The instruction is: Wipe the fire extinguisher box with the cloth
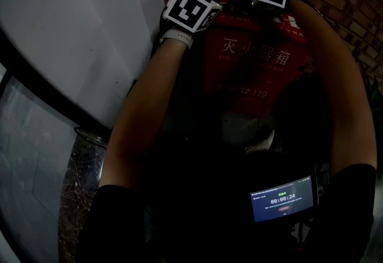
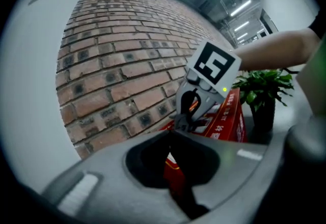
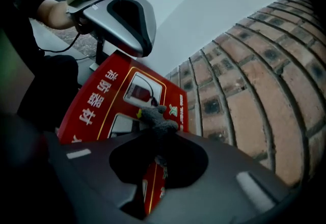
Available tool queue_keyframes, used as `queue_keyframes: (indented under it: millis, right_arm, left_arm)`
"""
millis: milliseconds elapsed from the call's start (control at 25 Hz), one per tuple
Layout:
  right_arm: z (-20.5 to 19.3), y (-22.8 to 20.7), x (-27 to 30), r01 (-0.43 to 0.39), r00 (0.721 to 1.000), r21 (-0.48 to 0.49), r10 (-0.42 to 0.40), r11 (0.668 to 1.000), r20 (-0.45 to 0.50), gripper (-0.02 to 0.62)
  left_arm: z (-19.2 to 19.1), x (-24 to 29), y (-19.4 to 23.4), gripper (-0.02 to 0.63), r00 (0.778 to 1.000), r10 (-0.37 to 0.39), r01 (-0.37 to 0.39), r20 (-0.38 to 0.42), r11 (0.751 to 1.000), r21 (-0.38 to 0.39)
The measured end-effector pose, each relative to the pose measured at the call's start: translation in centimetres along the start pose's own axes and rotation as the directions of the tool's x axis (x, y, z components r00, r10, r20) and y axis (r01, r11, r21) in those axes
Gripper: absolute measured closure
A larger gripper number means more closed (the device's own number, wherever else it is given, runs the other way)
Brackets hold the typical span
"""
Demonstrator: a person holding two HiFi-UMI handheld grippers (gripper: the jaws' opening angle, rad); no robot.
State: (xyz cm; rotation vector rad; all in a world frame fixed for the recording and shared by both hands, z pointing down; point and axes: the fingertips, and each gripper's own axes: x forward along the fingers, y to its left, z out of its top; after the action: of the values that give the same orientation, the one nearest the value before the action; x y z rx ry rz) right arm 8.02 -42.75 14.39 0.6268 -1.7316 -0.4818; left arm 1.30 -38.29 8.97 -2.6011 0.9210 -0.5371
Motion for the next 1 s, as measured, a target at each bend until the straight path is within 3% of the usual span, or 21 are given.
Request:
queue_keyframes:
  millis: [200, 520, 1000]
  right_arm:
    - [-4.8, 0.9, -2.0, -0.014, 0.999, 0.054, 0.017, 0.998, -0.049, 0.560]
    - [-12.7, 1.6, -5.3, 0.036, 0.994, 0.124, -0.023, 0.992, -0.105, 0.560]
    - [-20.2, 3.7, -9.3, 0.068, 0.983, 0.187, -0.035, 0.980, -0.178, 0.560]
  left_arm:
    - [1.7, 1.2, -2.4, 0.603, 1.000, -0.030, 0.031, -0.006, 0.999, 0.020]
    - [4.8, 3.6, -7.0, 0.603, 0.998, -0.067, 0.067, -0.003, 0.996, 0.063]
    - [8.7, 6.6, -13.4, 0.603, 0.991, -0.131, 0.131, -0.009, 0.986, 0.106]
